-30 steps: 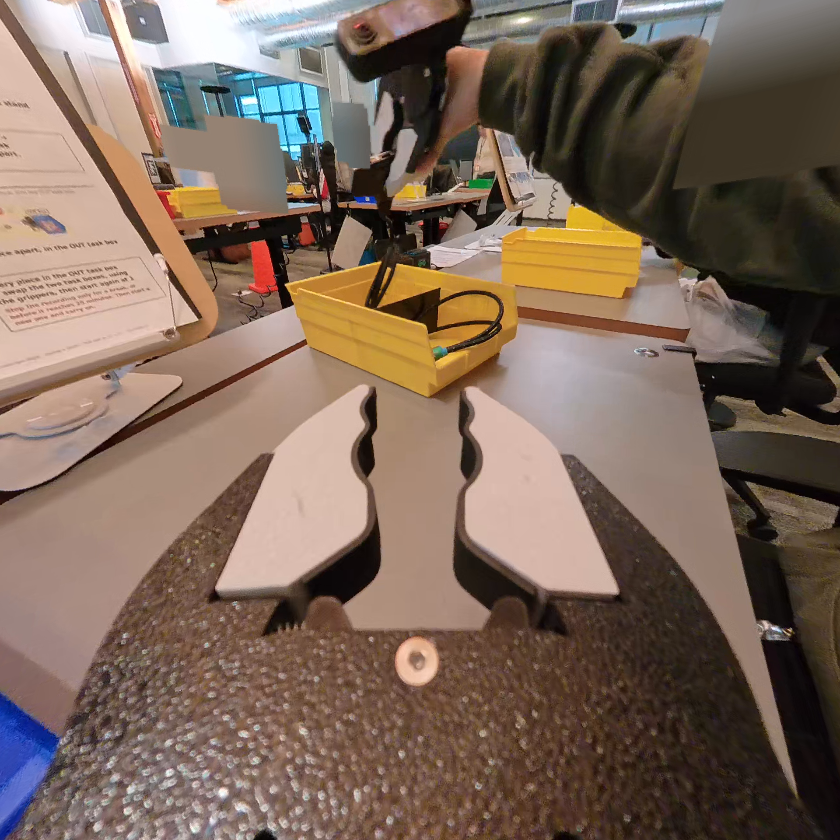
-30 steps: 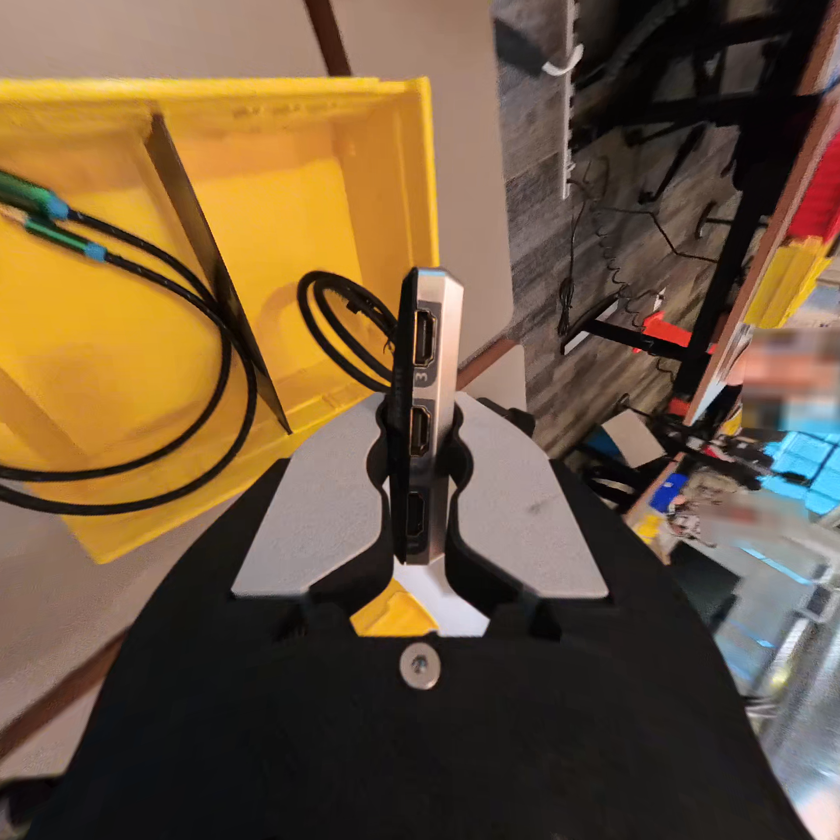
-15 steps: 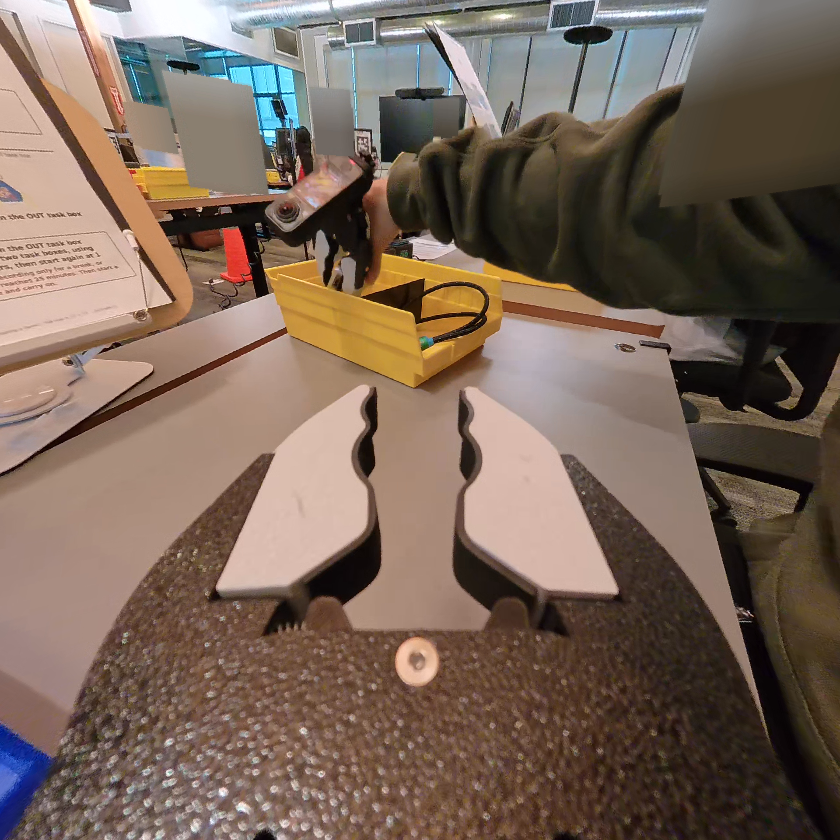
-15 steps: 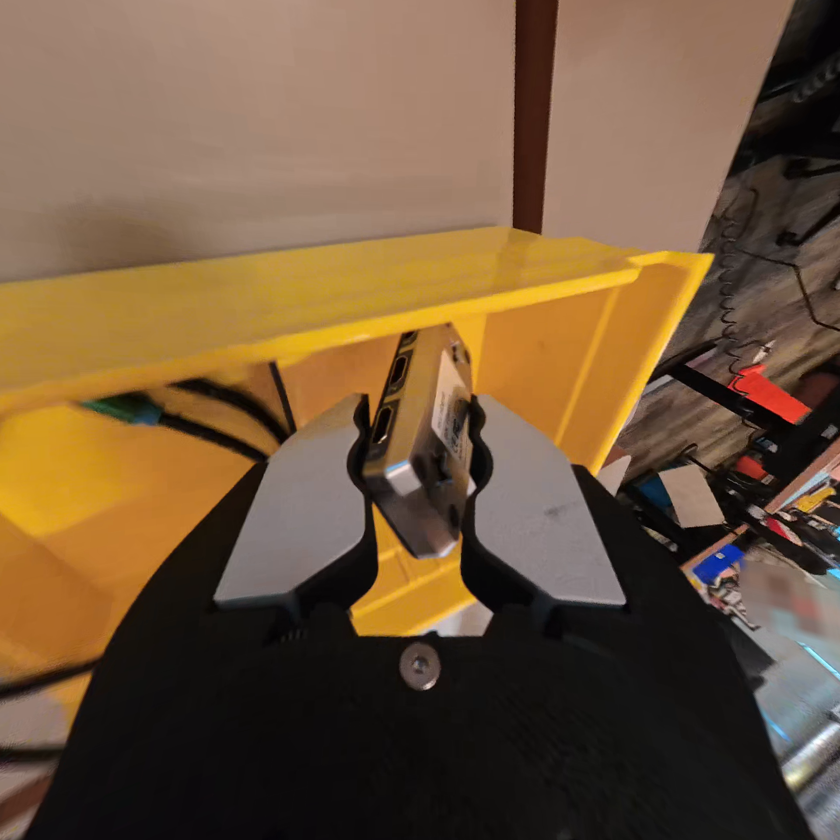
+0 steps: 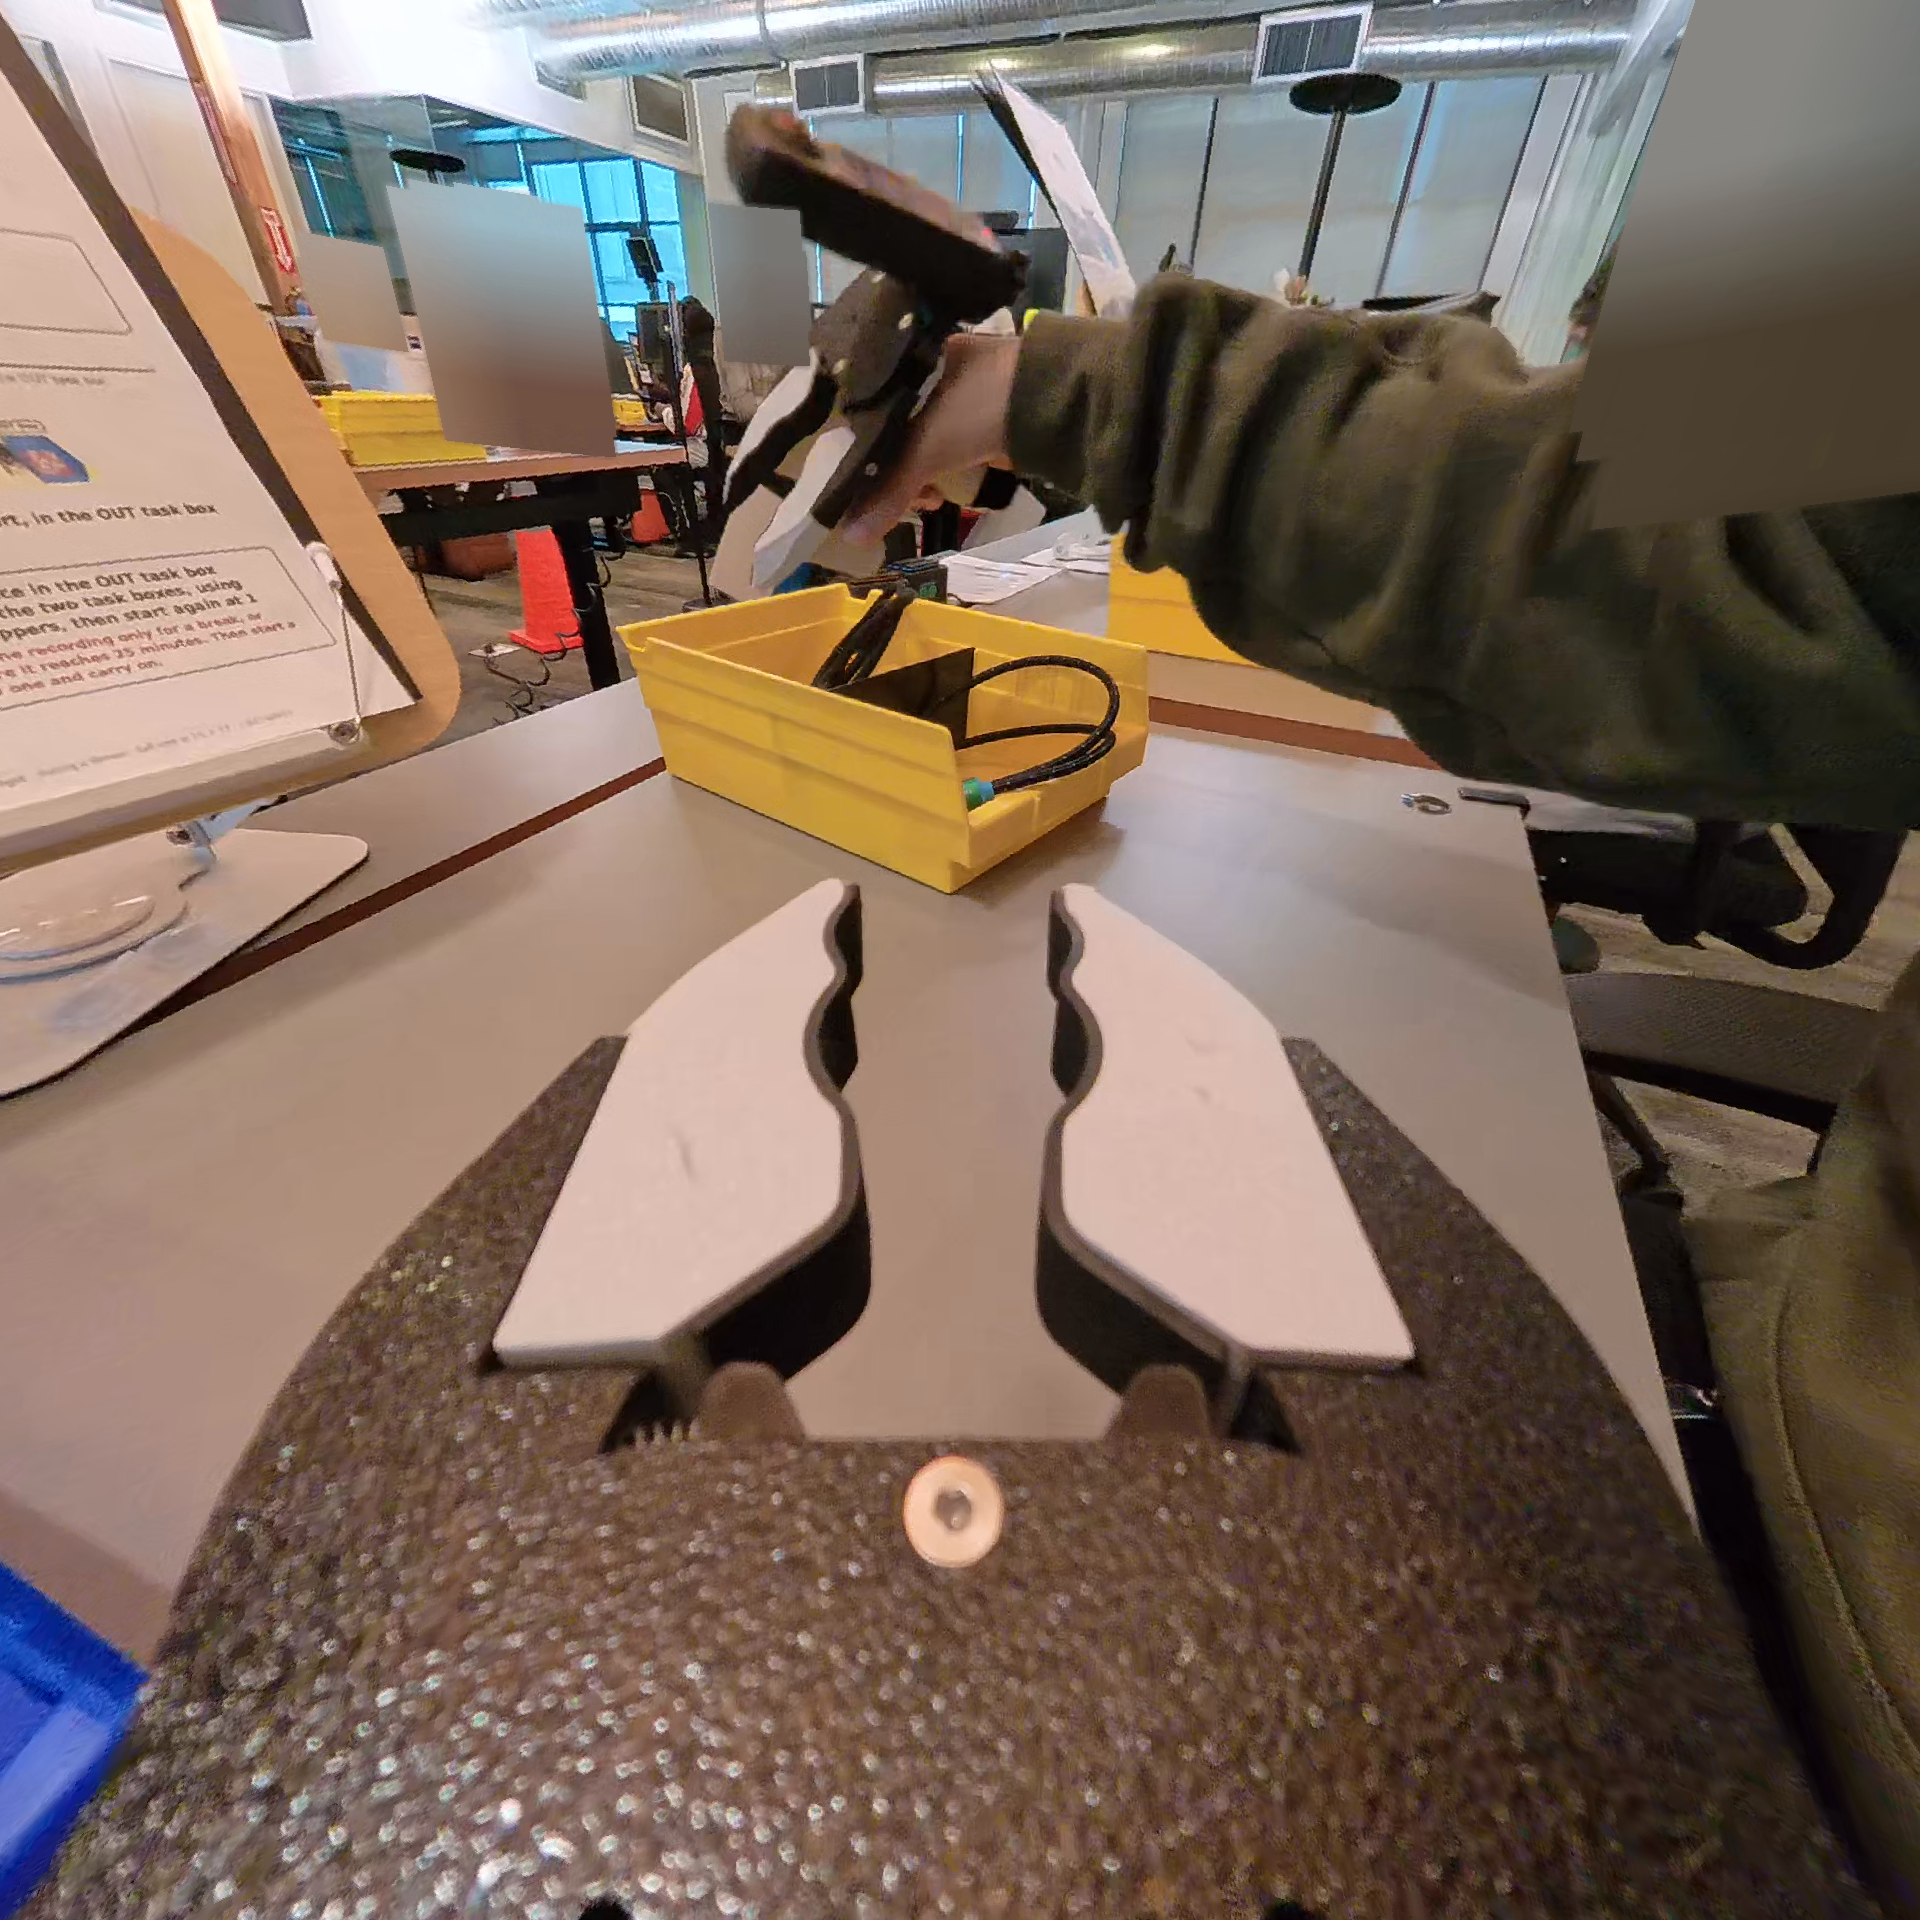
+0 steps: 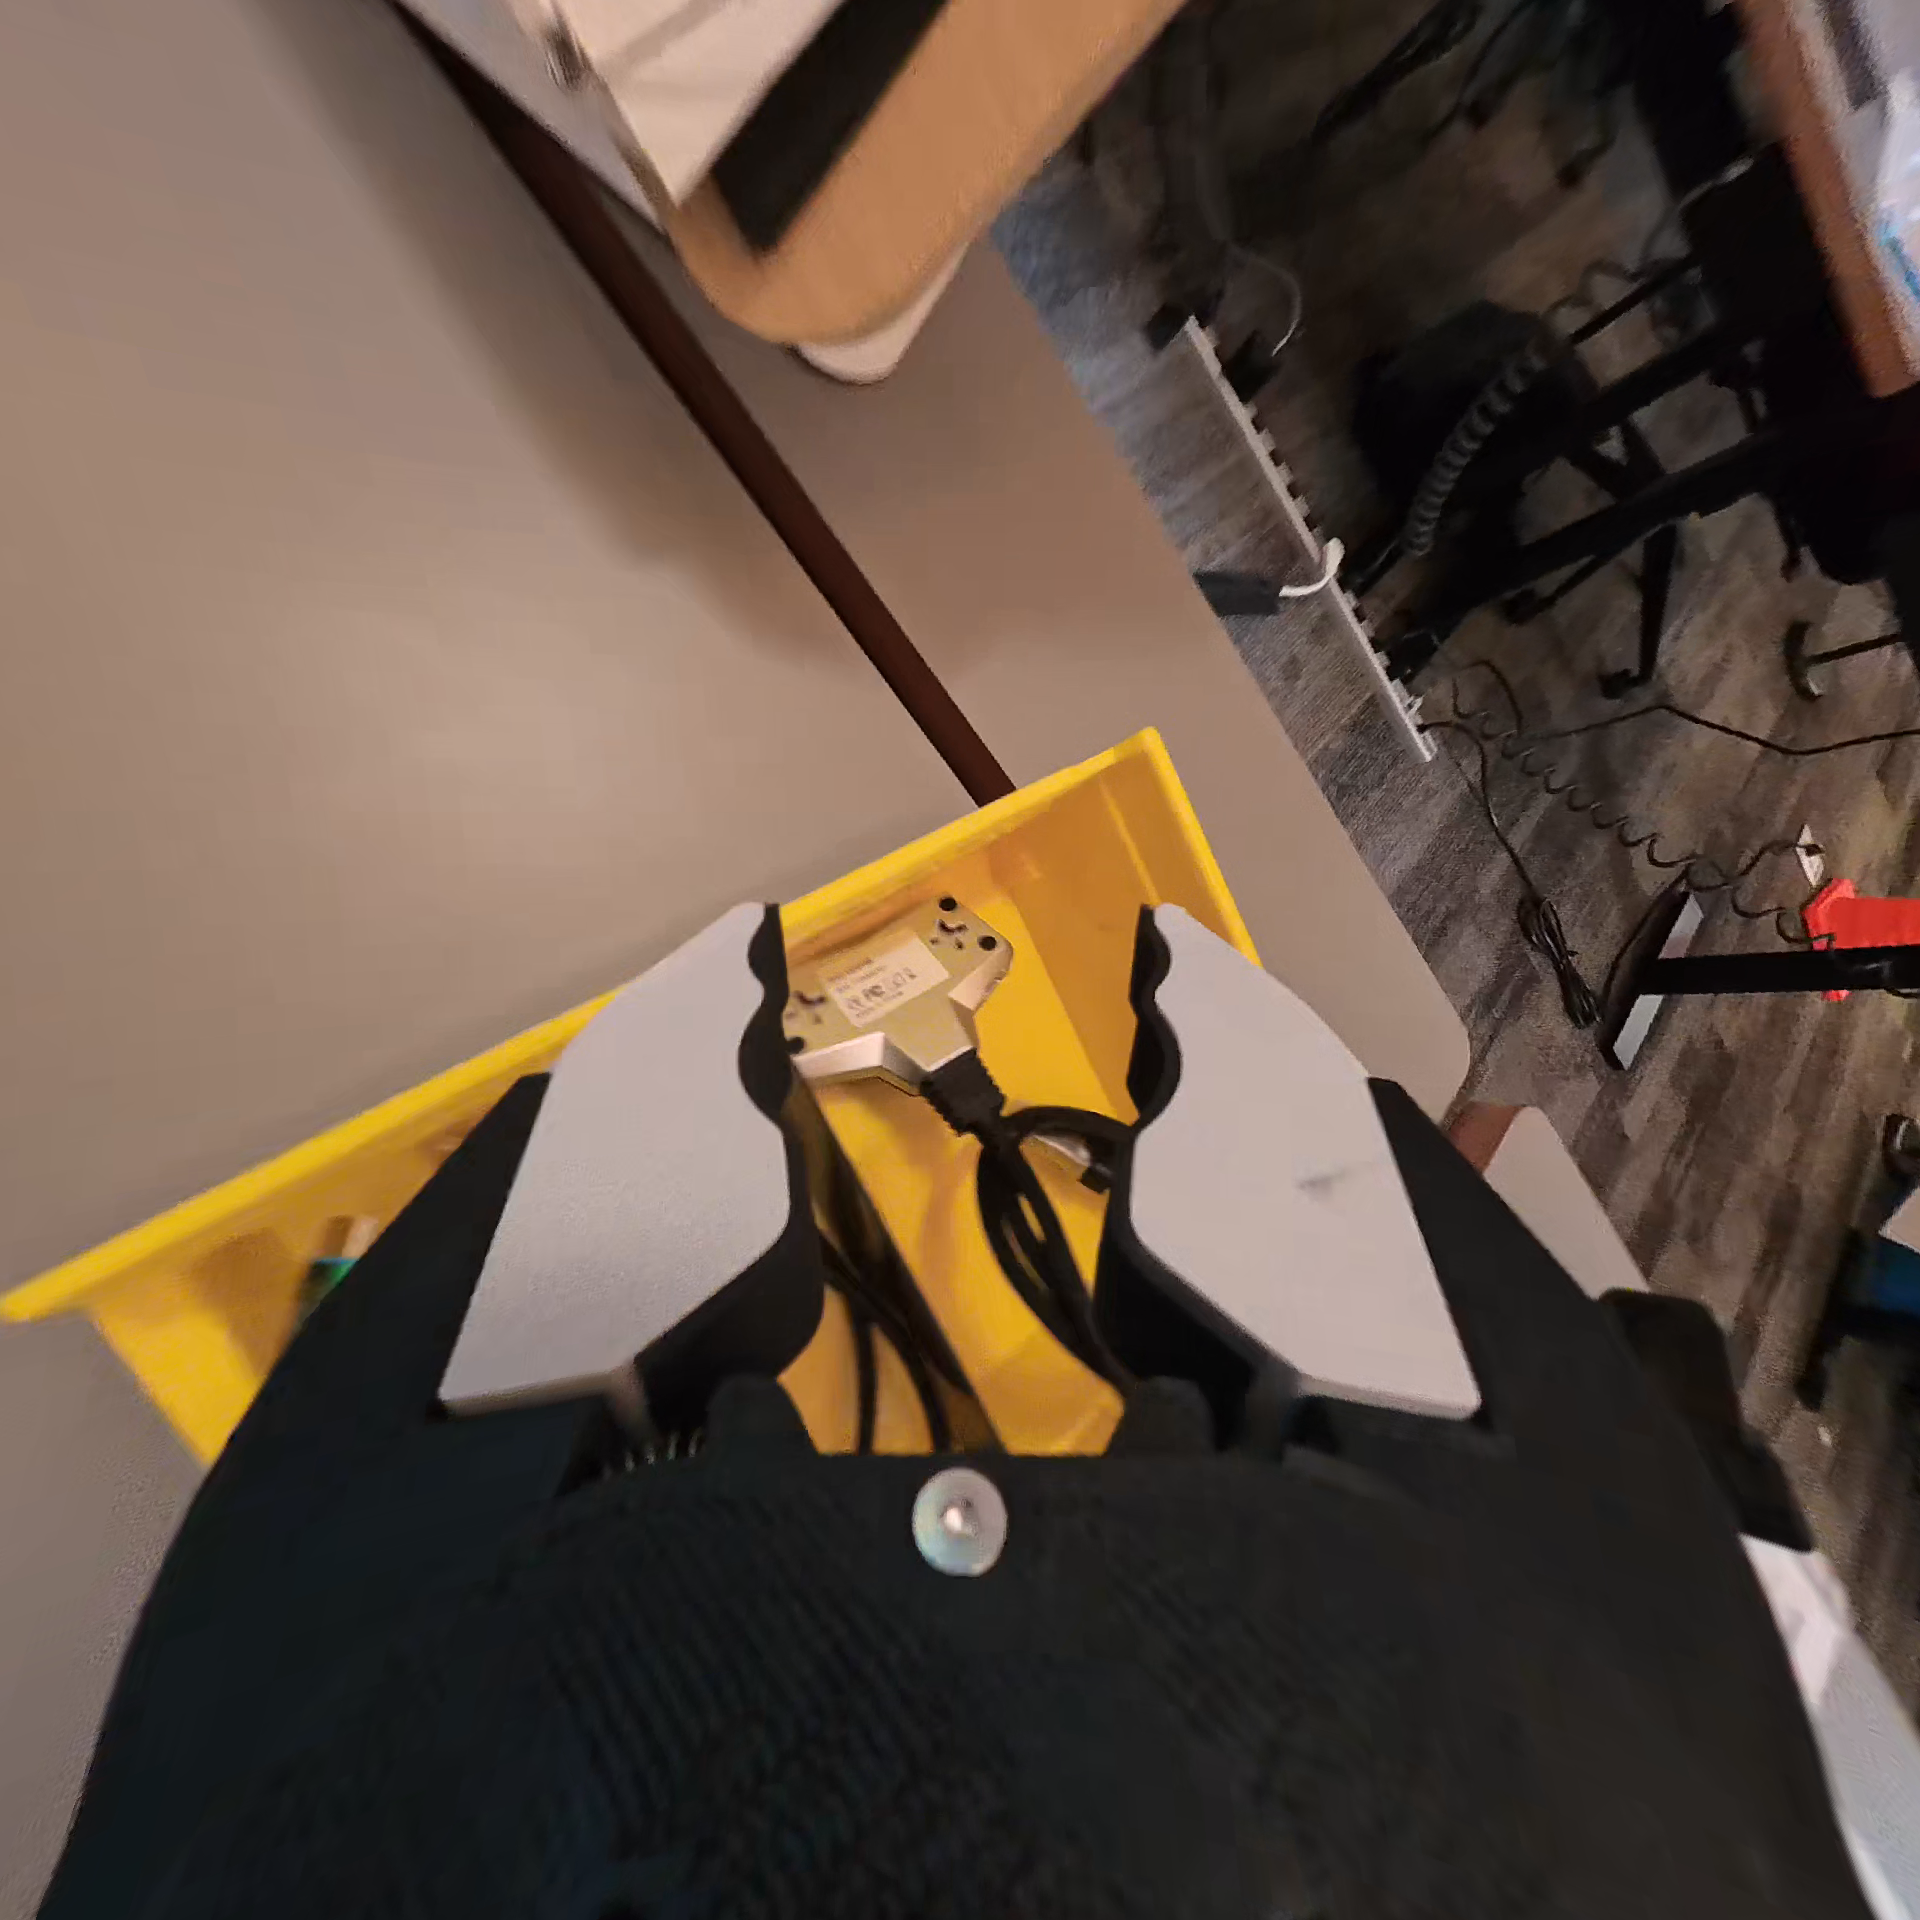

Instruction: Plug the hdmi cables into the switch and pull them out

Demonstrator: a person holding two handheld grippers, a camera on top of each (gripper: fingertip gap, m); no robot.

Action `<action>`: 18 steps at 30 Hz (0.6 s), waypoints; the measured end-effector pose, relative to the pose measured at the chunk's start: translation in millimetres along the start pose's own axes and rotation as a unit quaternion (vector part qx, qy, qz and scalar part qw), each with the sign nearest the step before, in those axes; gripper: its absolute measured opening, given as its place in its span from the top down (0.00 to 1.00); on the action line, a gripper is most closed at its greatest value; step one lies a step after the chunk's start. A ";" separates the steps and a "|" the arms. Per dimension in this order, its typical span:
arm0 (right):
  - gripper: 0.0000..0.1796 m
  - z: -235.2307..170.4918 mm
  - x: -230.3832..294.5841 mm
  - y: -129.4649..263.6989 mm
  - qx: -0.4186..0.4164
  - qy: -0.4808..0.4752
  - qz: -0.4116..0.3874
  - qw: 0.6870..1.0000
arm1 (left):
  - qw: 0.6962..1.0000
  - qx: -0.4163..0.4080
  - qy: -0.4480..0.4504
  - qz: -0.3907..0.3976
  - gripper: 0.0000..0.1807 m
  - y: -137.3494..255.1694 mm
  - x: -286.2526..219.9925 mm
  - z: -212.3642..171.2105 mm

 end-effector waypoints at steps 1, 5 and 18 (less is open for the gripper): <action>0.64 1.5 9.6 10.7 -0.021 -0.013 -0.006 1.000 | 1.000 0.002 -0.003 0.001 0.82 0.4 -0.3 0.7; 0.64 5.7 76.4 52.2 -0.147 -0.056 0.017 0.987 | 1.000 0.012 -0.008 0.013 0.81 3.3 0.6 3.0; 0.63 -38.1 216.1 90.5 -0.356 -0.178 0.131 0.908 | 0.914 0.216 0.034 0.341 0.78 103.4 72.7 5.9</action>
Point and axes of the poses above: each gripper's, where its closed fingertips meet, y back along the fingers, z out of its top, x = y × z across the jaws, the point moved 9 cm from there along y, back along the fingers
